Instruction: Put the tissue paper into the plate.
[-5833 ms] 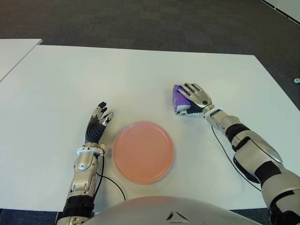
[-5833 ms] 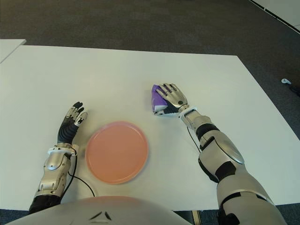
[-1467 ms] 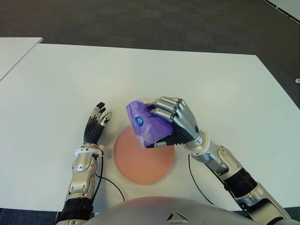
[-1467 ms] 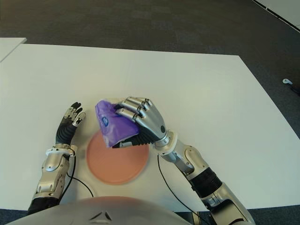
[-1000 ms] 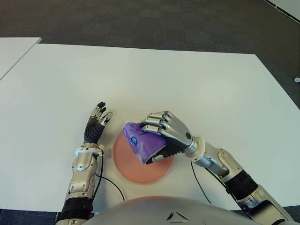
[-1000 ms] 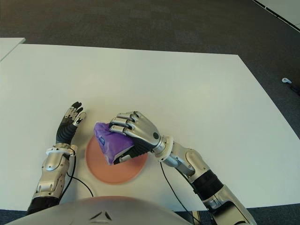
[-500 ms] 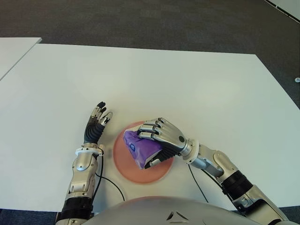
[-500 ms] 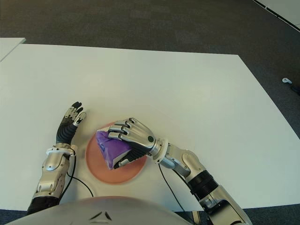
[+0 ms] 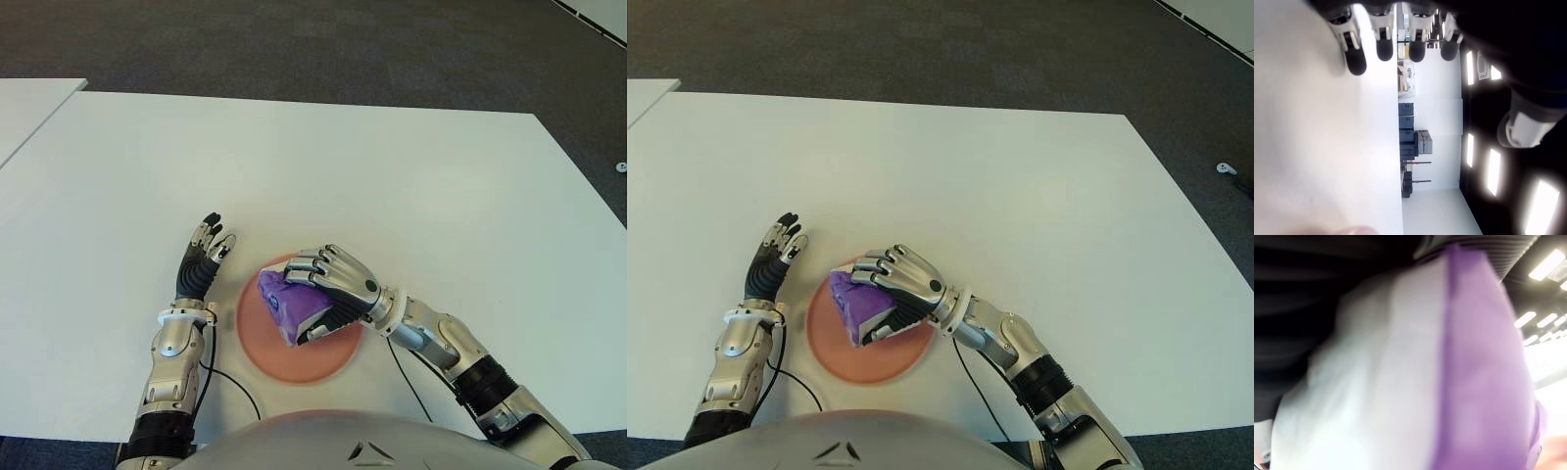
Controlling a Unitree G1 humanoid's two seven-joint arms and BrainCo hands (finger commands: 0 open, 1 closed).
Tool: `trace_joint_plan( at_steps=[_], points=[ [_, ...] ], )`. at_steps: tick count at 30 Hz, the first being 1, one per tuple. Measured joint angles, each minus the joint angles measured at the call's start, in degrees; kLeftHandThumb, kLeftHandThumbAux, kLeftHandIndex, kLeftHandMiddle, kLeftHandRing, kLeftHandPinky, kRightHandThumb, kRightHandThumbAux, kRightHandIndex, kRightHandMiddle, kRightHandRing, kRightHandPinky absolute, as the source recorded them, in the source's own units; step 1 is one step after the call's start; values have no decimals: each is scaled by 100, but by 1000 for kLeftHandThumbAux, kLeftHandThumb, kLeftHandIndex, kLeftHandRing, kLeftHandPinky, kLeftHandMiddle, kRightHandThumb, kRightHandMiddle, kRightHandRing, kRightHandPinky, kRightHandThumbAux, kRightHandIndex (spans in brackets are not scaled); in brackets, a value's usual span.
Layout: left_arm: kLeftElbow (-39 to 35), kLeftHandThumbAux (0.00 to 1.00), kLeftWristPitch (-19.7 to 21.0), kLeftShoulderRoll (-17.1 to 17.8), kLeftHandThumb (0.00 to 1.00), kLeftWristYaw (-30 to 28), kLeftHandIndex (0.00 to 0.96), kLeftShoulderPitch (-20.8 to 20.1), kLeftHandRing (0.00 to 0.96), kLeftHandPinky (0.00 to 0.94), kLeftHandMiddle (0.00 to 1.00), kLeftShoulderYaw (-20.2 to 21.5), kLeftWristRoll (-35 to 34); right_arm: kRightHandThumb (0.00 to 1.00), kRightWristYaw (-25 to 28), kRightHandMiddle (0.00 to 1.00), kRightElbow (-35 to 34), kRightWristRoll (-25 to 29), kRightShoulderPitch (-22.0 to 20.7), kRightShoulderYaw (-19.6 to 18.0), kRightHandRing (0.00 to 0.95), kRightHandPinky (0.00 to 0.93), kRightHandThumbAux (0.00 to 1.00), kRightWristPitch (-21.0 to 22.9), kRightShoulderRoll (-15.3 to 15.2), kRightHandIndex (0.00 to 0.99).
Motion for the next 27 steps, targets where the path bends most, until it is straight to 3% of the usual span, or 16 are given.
trace_joint_plan(
  at_steps=[3, 7, 16, 27],
  points=[
    [0, 492, 3, 3, 0, 0, 0, 3, 0, 0, 0, 0, 27, 41, 415, 74, -166, 59, -39, -2, 55, 41, 497, 66, -55, 44],
    [0, 492, 13, 12, 0, 2, 0, 8, 0, 0, 0, -2, 73, 21, 791, 15, -352, 30, -130, -5, 11, 8, 390, 109, -160, 9],
    [37, 498, -6, 23, 0, 3, 0, 0, 0, 0, 0, 3, 149, 40, 946, 0, -415, -1, -170, -36, 0, 0, 271, 87, -227, 0],
    [124, 498, -101, 24, 0, 8, 0, -32, 0, 0, 0, 9, 158, 61, 957, 0, -378, 7, -168, -70, 0, 0, 245, 40, -264, 0]
  ],
)
